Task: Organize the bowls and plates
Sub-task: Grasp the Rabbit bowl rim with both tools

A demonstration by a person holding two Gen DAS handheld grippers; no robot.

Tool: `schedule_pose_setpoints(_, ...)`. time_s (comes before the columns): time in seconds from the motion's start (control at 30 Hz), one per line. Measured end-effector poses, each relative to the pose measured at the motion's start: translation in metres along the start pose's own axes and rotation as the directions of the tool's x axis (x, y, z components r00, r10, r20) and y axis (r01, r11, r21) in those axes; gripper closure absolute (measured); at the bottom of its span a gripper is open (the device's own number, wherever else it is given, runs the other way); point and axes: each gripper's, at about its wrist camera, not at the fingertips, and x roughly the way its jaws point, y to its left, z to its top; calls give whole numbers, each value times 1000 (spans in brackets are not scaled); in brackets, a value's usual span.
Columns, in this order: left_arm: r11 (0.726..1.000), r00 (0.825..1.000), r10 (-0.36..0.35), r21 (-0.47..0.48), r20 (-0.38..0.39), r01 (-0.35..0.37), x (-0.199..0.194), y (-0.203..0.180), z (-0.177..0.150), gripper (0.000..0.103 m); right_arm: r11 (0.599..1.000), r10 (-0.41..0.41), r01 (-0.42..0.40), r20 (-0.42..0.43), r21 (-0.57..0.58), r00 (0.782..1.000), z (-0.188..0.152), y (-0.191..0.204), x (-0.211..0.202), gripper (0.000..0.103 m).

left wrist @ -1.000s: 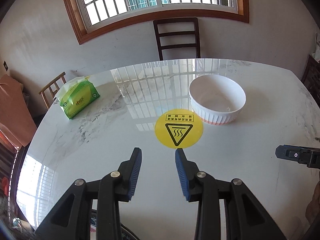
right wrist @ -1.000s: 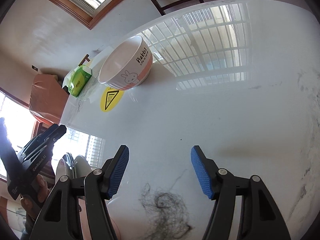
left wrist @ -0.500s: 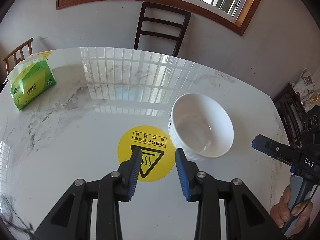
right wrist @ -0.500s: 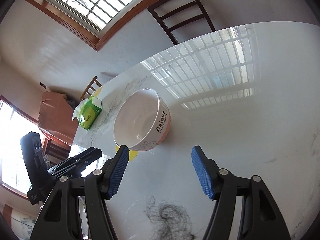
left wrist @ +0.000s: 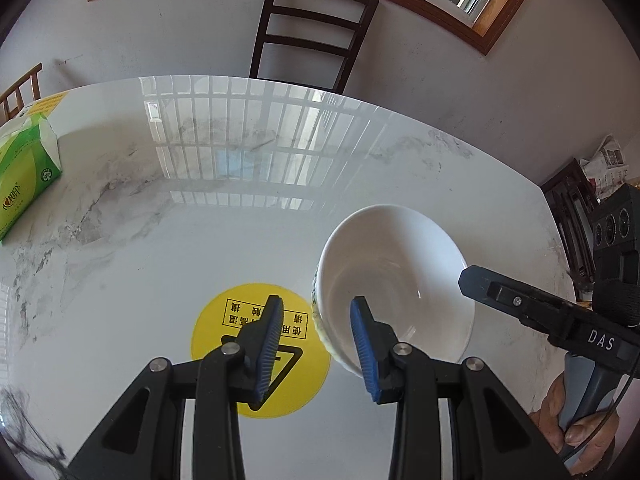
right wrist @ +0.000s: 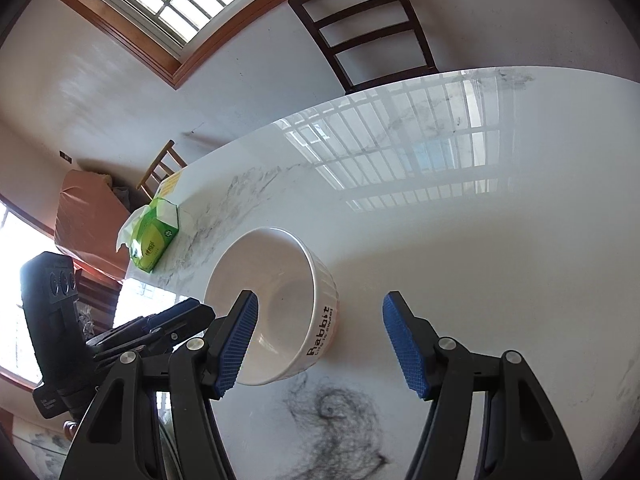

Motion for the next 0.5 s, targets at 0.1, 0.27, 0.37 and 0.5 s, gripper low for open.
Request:
schedule_pose_setpoints(0.1,998,998,55,-10,-18,-55,11,0,0,68,1000,-11,10,-43,-18,999,2,0,12,43)
schedule_pose_setpoints(0.27,996,998,44,-72,-43,-47,22,-1,-4,91,997,-30,21,-123,-72,992,-3,3,33,83)
schedule_pose_setpoints(0.37,994,995,92,-50,-34,-94,19,-9,-5,95,996,-19,8,-121,-84,992,-5,6,33,83)
schedule_pose_setpoints(0.5,995,997,71,-65,-42,-73,4,-11,-11,95,998,-2,-5,-123,-60,992,-8,1,28,85)
